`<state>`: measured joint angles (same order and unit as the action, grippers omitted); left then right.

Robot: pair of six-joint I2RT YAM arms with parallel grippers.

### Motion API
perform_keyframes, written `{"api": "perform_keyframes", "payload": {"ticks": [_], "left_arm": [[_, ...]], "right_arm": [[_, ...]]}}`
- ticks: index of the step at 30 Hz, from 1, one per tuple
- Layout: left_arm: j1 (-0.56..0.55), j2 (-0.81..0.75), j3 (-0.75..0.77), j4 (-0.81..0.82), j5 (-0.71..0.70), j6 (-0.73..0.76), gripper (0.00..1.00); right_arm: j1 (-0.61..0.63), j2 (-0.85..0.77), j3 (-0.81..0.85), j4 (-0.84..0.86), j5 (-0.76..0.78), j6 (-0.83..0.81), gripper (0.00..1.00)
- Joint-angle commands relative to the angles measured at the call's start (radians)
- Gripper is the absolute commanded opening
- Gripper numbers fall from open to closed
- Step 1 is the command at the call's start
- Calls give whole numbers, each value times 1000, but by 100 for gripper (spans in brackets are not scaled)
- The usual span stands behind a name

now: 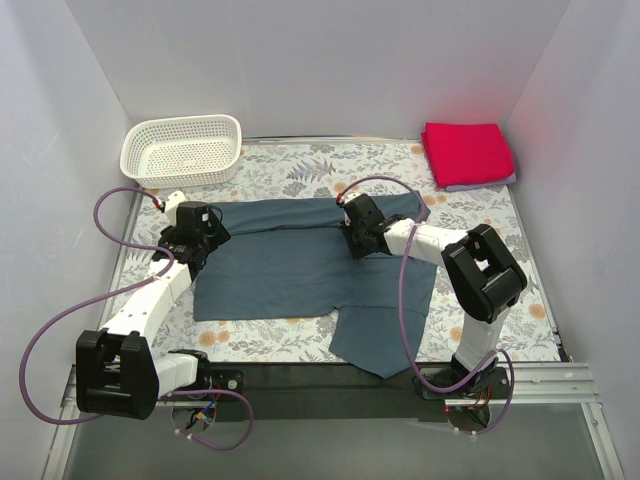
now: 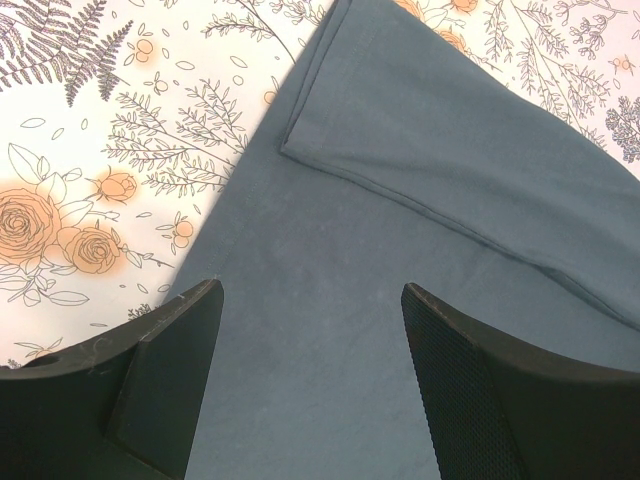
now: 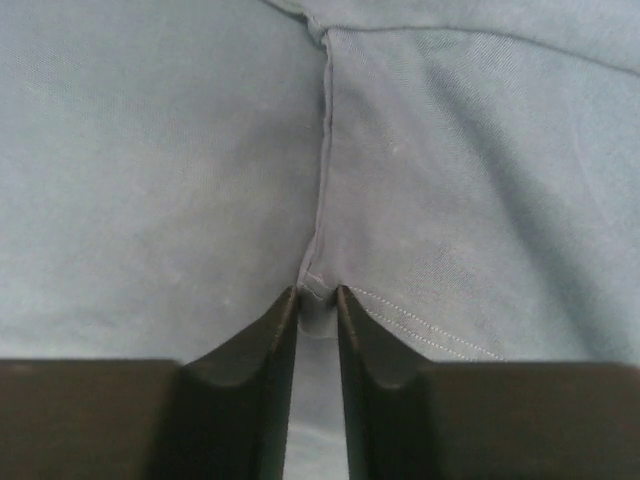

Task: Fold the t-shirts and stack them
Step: Fold the tshirt

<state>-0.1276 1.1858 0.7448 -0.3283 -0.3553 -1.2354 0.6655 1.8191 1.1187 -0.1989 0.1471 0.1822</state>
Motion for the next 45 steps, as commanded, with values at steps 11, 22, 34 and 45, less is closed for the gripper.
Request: {"api": "perform_keyframes", "payload": {"ticks": [11,22,34,45], "left_arm": [[-3,-26,-2,14,-10,11,67],[-3,-22,-1,14,-2,14,67],[-3,-2,4,14,7,2,67],[71,187,134,29,30,-196,67]], "right_arm": [[22,-33,107,-45,-18,31,1],[22,42,228,-197,-75,86,3],[-1,-64,211,-224,-112,39,48],[-372,-253,-23,-95,-230,66,49]]}}
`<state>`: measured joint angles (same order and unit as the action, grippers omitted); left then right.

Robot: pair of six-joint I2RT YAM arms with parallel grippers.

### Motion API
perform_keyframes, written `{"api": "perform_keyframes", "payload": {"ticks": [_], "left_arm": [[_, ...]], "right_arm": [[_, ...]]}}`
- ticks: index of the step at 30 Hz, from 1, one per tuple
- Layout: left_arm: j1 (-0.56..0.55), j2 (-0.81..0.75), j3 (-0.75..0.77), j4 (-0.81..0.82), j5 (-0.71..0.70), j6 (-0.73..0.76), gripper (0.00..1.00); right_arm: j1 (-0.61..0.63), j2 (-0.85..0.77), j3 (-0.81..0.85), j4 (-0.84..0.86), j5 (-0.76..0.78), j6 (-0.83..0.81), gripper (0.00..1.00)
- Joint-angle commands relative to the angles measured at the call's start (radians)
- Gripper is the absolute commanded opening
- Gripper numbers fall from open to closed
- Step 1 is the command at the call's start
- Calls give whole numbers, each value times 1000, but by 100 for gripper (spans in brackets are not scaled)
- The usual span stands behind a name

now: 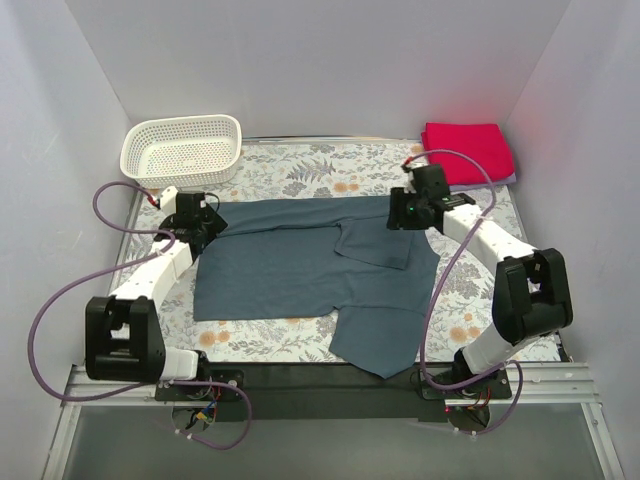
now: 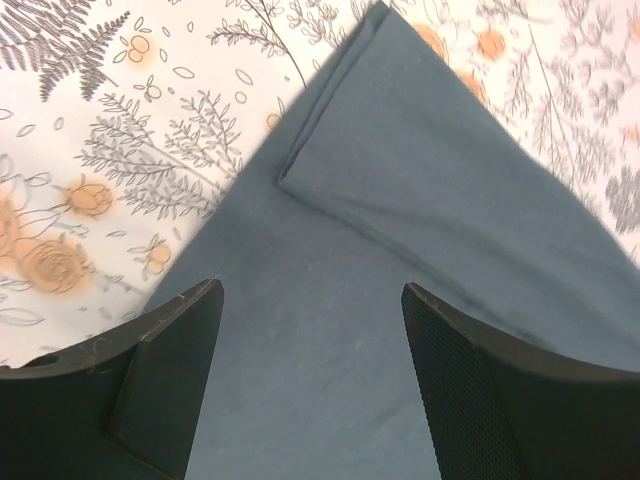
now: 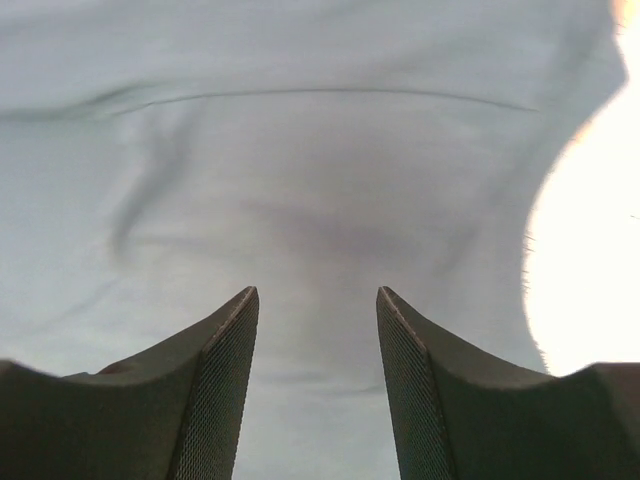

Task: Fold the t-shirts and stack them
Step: Fold the tshirt

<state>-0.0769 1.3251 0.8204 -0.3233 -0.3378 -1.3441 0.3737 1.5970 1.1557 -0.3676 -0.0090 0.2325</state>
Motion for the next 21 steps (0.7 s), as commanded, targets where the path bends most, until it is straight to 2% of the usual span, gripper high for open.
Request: {"api": "perform_keyframes", "payload": {"ticks": [1,6,13,21], "left_arm": [[28,68,65,30,19,-116,67],[46,207,114,56,13,-190,58],[57,333,151,98,-3,-234,52],[62,396,181,110,-13,-218,45]], "right_arm": [[-105,-37,-98,97,-91,25,49],[-208,-31,-166,220,-195,77,47],[-254,6,-183,280,-221,85,46],[-283,56,-186,325,-244,82,46]]}}
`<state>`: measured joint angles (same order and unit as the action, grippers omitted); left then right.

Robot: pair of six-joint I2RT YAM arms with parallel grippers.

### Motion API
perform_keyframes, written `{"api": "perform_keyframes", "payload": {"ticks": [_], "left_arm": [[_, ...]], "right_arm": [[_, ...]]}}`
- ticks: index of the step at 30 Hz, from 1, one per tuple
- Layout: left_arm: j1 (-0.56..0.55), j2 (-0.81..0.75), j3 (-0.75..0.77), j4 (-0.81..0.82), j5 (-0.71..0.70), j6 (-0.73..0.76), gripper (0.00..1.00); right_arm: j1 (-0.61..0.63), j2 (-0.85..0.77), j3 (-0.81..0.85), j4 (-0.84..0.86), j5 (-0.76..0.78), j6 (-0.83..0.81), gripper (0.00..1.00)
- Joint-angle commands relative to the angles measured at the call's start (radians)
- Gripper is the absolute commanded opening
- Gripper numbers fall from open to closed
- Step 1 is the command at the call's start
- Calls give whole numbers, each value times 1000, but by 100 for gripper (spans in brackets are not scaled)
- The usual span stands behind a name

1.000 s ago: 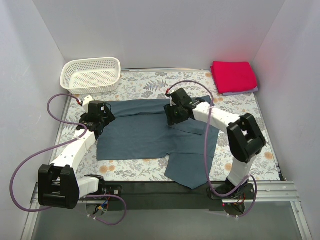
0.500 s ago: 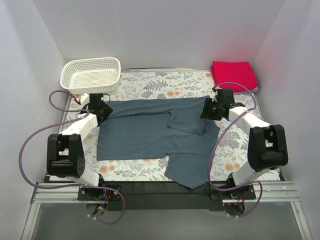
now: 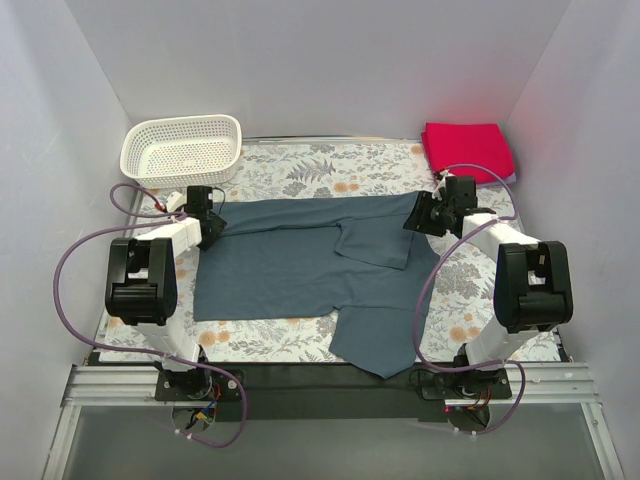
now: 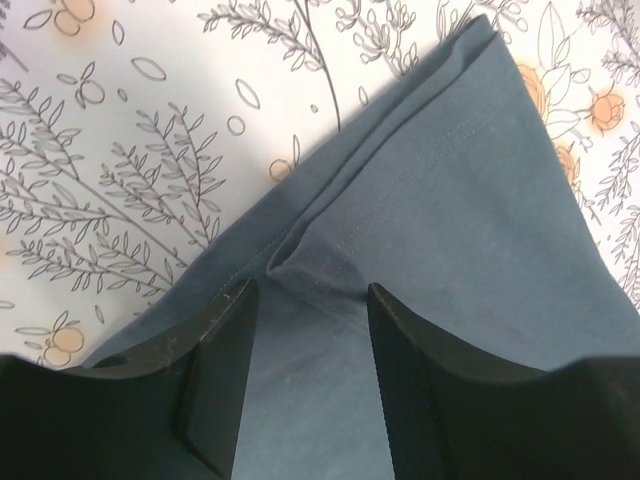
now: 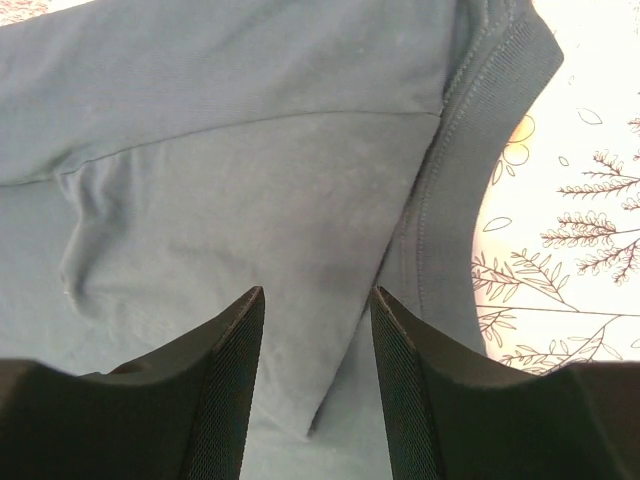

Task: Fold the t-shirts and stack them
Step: Fold the tshirt

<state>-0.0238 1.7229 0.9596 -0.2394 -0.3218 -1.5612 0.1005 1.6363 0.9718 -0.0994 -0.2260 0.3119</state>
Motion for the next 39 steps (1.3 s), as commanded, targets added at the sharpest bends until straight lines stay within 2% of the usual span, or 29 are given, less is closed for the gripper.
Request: {"api": "perform_keyframes", "payload": {"ticks": [1,12,23,27,28,30,31,32,39], "left_arm": [[9,0,45,28,-31,3,44],[12,24,51,49,-54,44,22],[15,29,68,63,-106,127,11],[15,35,70,69,-126,144,9],[15,38,68,69,-131,150,9],[18,43,68,68,-146,153,8],[18,41,67,66,-154,156,8],[19,43,67,66,-164,155,8],[21,60,68,20,-186,122,7]], "right_arm": [[-13,22,2,59,-29,4,45],[-54,109,67,89,-47,29,45],[-62,198,79,127,-98,55,39],[-70,218,73,133,-96,53,30],[-73,217,68,135,-95,52,23],[-85,211,61,133,-90,43,16],[-91,206,56,132,-84,36,6],[-90,197,47,132,-73,32,3],[-160,172,30,103,-85,0,1]]}}
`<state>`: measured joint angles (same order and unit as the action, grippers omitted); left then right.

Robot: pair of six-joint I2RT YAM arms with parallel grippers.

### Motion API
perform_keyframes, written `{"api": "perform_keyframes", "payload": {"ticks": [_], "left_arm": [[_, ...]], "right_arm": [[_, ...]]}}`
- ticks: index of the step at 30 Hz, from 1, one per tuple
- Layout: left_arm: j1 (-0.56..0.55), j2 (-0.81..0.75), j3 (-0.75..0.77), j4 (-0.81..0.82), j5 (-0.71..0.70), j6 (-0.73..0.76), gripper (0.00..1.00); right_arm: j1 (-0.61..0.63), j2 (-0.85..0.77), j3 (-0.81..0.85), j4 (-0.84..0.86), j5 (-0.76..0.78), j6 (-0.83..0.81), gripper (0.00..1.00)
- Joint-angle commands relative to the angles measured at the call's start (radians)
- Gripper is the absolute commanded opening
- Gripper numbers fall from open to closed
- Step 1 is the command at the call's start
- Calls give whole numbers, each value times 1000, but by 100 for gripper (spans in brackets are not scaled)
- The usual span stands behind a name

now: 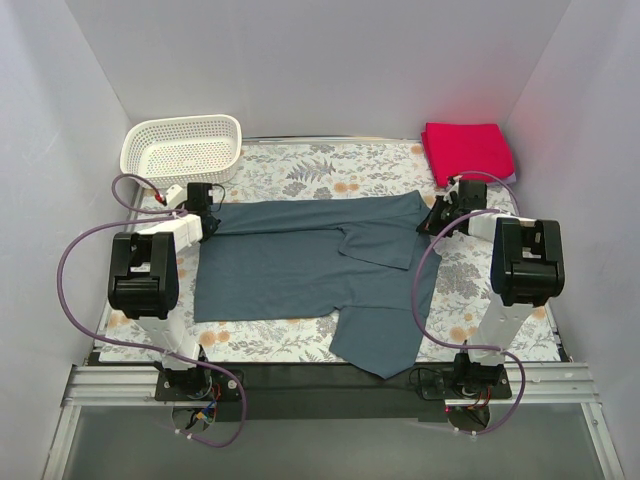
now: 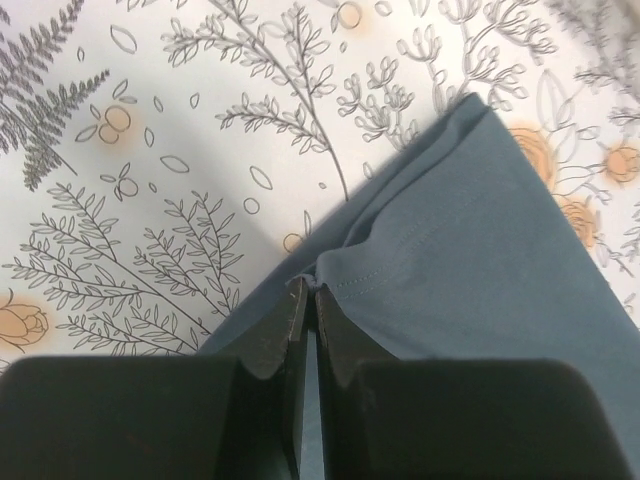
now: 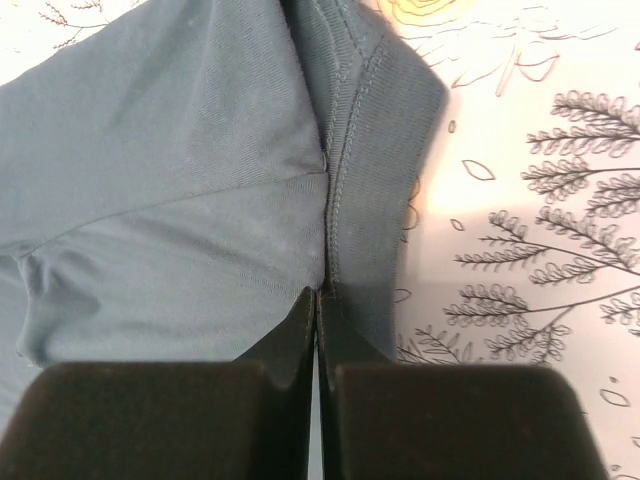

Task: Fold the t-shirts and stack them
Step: Fold the tshirt

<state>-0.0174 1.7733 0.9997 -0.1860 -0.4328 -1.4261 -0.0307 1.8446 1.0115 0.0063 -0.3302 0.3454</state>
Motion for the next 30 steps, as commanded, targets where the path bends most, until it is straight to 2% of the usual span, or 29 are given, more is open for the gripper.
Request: {"api": "perform_keyframes", "payload": {"ticks": [1,7,8,10,11,12,15,18,23,30], "left_arm": [[14,14,30,-55,-67,-23,7],[14,28,36,-66,-21,-42,9],[13,28,39,-66,-14,-40,13],[14,18,43,-72,5,-39,18],[13,0,45,-72,9,-37,25],[13,-14,43,-72,12,-34,30],[13,-70,54,-72,8,-22,43],[13,-103,100,-78,-4,24,51],[5,-114,180,-84,14,55,54],[-45,-54,221,3,71,82,52]], "right_arm": [[-31,-42,-10,-5,16,-39,1],[-32,-68,12,-91,6,-62,1],[-32,-62,19,-97,3,-74,1],[-32,-64,45,-111,-7,-80,9],[-32,-65,55,-109,-10,-83,13],[-32,-67,76,-109,-13,-85,20],[-32,-68,111,-111,-17,-82,31],[-32,-71,157,-109,-13,-57,33],[-32,-48,214,-72,-3,3,42],[-32,44,274,58,-10,93,42]]}}
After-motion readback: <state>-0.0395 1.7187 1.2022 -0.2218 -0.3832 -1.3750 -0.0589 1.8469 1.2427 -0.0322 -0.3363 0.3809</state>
